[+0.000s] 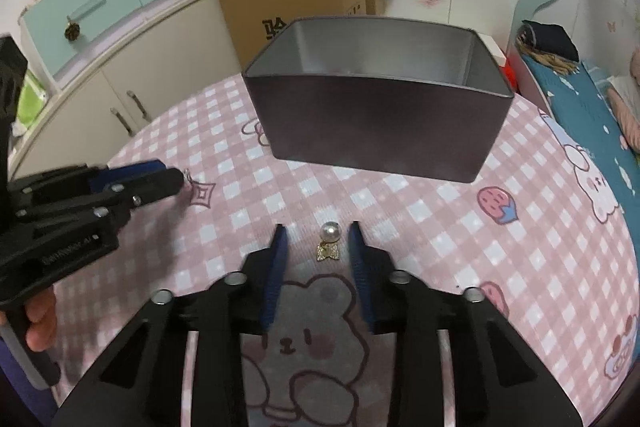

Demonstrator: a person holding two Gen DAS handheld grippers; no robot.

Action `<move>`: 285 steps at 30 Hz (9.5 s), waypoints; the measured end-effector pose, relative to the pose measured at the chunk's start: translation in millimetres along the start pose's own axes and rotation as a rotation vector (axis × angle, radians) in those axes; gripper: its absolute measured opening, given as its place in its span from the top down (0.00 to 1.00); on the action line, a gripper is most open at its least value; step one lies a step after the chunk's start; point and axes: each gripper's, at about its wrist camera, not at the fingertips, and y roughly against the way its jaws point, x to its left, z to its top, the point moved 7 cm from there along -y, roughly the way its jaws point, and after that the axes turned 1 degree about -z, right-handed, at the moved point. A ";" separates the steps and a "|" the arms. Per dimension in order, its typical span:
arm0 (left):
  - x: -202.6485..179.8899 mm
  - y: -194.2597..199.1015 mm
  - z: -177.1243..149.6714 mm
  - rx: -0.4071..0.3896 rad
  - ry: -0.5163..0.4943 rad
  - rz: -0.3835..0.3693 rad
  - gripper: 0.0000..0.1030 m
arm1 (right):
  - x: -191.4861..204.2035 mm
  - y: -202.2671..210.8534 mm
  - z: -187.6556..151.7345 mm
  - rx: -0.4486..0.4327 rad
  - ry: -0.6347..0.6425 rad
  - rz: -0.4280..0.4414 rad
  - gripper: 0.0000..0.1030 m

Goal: Organize jewelry

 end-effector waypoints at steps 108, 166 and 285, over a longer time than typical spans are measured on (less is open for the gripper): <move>-40.7 22.5 108.4 -0.174 0.059 0.011 0.26 | -73.5 72.1 89.8 -0.204 -0.148 -0.006 0.48; -129.6 330.2 -21.0 -0.790 -0.098 0.132 0.07 | 37.0 406.3 -33.5 -0.732 0.005 -0.239 0.13; -129.7 289.4 -8.7 -0.725 -0.122 0.118 0.07 | 22.0 368.2 -38.1 -0.680 -0.040 -0.229 0.12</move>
